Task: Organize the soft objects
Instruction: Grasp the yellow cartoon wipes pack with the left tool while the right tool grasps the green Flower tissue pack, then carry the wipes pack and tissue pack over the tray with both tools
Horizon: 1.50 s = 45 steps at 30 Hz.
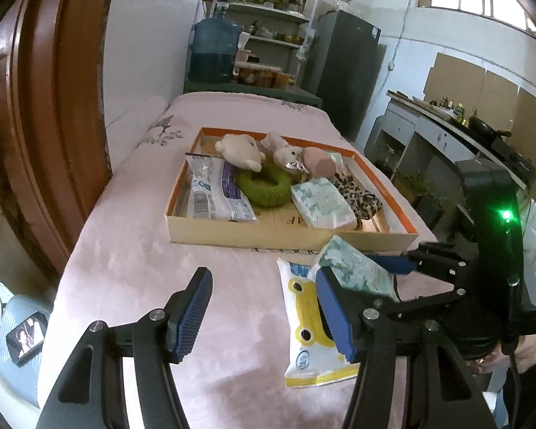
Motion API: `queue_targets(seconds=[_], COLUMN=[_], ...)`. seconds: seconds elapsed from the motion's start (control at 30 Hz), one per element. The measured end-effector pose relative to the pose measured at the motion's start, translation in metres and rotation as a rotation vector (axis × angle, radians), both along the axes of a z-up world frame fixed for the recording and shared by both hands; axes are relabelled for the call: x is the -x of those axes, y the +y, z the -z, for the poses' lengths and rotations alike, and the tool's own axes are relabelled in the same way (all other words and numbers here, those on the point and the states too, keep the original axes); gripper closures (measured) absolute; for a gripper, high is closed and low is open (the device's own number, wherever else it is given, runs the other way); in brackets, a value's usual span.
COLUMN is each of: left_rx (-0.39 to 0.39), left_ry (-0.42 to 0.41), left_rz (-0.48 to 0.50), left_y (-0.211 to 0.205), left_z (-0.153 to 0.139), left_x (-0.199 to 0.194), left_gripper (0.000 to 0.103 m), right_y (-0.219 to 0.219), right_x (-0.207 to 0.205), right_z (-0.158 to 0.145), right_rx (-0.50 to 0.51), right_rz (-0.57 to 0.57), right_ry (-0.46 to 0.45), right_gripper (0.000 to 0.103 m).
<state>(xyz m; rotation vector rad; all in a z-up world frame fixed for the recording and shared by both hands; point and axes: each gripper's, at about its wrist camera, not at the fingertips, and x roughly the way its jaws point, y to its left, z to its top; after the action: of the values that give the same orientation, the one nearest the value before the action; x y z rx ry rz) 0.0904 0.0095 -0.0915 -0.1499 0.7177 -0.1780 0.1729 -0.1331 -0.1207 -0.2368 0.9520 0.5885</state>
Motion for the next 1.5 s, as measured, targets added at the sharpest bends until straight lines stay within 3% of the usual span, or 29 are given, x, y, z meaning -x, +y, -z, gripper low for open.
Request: queue_targets(seconds=[0.1,0.37,0.53,0.67,0.83,1.03,1.1,1.13,1.2,1.5], left_rx=[-0.003,-0.018,-0.072,-0.134,-0.160,-0.319,-0.306,-0.274,-0.205,-0.143], left_ry=[0.009,0.031,0.058,0.073,0.163,0.135,0.141,0.152,0.167,0.156], left_rz=[0.007,0.084,0.143,0.130,0.130,0.125,0.128,0.130,0.135,0.122], left_y=[-0.003,-0.030,-0.058,-0.069,-0.073,-0.096,-0.094,-0.090,-0.082,-0.071], left_z=[0.003,0.012,0.026,0.036,0.051,0.052,0.052,0.052,0.053,0.047], left_x=[-0.002,-0.009,-0.015,-0.019,-0.031,-0.021,-0.021,-0.023,-0.027,-0.024], left_gripper=[0.043,0.043,0.043,0.043,0.030,0.029,0.032,0.043,0.051,0.053], right_y=[-0.014,-0.068,-0.081,-0.085,-0.082,-0.081,-0.082,-0.083,-0.084,-0.081], right_x=[0.003,0.028,0.036,0.037,0.037,0.040,0.041,0.041,0.041,0.042], right_z=[-0.003,-0.030,-0.028,-0.022,-0.017,-0.012,-0.012,-0.011,-0.011,-0.015], right_rx=[-0.062,-0.175,-0.194,-0.216,-0.234,-0.250,-0.250,-0.250,-0.253,-0.245], right_rz=[0.065,0.290,0.313,0.324,0.323,0.323,0.324,0.326,0.330,0.319], right_ry=[0.005,-0.098,-0.089,-0.072,-0.059,-0.044,-0.044,-0.044,-0.040,-0.047], right_gripper=[0.053,0.053,0.053,0.053,0.052,0.052,0.052,0.052,0.052,0.052])
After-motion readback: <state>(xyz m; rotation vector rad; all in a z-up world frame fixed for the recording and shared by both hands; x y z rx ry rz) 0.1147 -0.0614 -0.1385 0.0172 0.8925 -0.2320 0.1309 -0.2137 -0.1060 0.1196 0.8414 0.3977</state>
